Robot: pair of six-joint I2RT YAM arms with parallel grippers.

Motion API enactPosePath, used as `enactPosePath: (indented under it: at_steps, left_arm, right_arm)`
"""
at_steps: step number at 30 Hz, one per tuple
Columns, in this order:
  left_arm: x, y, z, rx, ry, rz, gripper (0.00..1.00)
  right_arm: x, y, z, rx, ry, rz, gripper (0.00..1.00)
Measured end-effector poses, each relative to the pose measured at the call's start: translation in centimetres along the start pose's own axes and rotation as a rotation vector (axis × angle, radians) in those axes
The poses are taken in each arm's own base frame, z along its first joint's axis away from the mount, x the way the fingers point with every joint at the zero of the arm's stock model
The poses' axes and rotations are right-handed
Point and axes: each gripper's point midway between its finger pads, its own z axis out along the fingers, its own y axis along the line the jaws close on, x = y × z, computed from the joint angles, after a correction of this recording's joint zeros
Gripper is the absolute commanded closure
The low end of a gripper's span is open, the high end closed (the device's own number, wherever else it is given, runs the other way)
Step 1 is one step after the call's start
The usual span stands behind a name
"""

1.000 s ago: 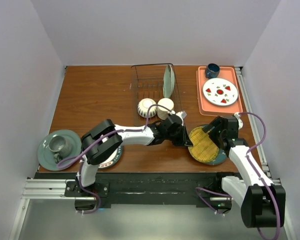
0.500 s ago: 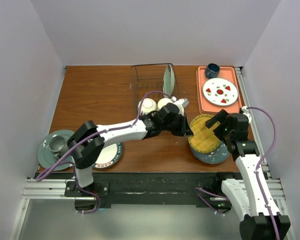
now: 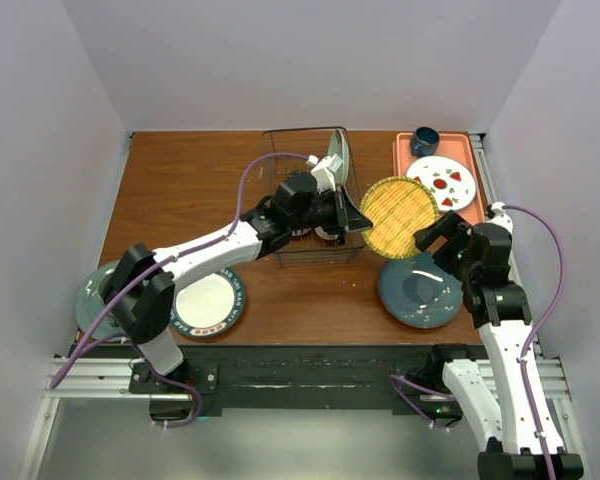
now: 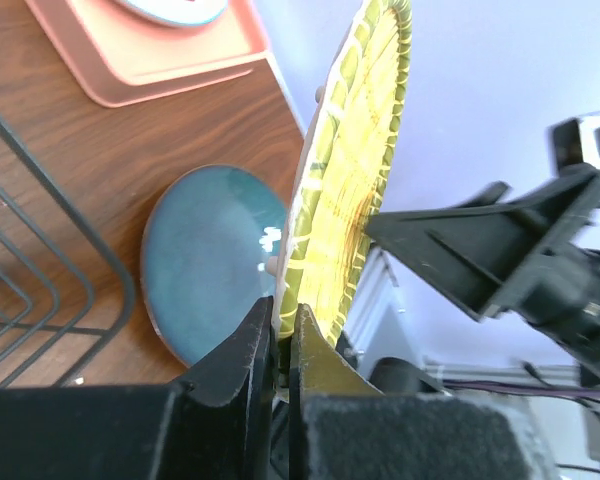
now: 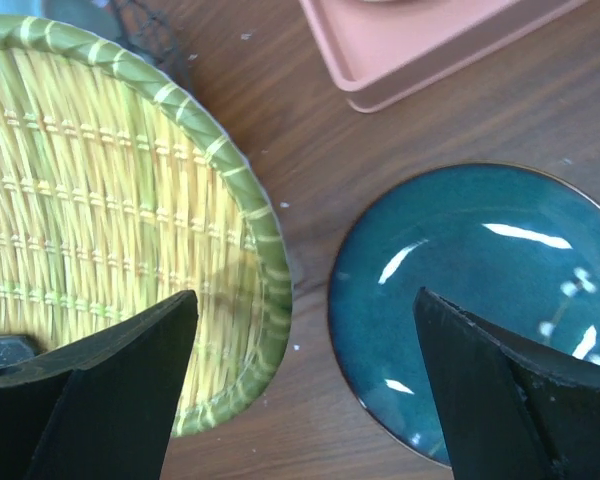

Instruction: Load the mixed dishes into the dish rack

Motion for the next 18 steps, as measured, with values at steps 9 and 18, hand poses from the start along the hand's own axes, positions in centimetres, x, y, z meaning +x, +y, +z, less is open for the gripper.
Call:
enactPosePath:
  at_steps: [9, 18]
  left_arm:
    - [-0.5, -1.5, -2.6, 0.119, -0.021, -0.096, 1.0]
    - [0.4, -3.5, -3.6, 0.27, 0.017, -0.18, 1.0]
  right_arm:
    - [-0.6, 4.8, -0.8, -0.279, -0.04, -0.007, 0.28]
    - [-1.3, 8.4, -2.6, -0.492, -0.071, 0.011, 0.48]
